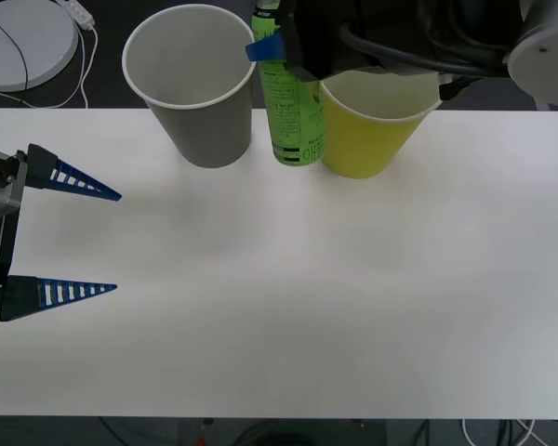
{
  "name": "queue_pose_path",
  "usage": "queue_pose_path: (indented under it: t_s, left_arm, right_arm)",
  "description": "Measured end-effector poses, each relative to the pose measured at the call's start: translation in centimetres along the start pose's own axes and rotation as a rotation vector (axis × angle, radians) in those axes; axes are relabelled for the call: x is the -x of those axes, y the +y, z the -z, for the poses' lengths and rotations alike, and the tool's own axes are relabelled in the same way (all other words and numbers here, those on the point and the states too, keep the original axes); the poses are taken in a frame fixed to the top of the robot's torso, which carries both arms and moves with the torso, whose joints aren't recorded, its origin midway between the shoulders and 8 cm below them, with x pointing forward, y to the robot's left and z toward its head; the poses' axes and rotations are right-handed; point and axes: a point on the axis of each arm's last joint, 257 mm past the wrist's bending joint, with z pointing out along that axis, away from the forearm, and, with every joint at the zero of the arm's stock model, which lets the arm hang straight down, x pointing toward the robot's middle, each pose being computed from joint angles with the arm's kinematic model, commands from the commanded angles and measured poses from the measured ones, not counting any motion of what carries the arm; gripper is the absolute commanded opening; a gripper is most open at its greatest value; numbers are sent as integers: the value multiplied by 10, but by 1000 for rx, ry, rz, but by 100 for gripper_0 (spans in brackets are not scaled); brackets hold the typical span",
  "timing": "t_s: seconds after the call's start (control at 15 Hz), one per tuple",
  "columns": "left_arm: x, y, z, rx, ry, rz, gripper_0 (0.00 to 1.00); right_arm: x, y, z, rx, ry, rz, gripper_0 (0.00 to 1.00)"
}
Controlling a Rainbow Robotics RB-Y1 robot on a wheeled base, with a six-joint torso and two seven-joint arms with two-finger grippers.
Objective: Put the can into the green bin and the plastic bottle into the gray bin
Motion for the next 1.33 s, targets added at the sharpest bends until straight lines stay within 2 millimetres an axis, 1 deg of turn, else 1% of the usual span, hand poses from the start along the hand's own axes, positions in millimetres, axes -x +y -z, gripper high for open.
queue_pose_path:
  t_s: [0.53, 0.8, 0.87, 1.07, 1.33]
  left_arm:
    - [0, 0, 0, 0, 0, 0, 100]
    - [0, 0, 0, 0, 0, 0, 100]
    - [0, 0, 0, 0, 0, 0, 100]
    - [0, 0, 0, 0, 0, 0, 100]
    - [0, 0, 0, 0, 0, 0, 100]
  right_arm:
    - [44, 6, -40, -17, 5, -9, 0]
    - [75, 7, -58, -37, 6, -18, 0]
    - [80, 7, -63, -44, 9, -21, 0]
    - [91, 4, -79, -68, 35, -41, 0]
    - [97, 3, -98, -88, 76, -78, 0]
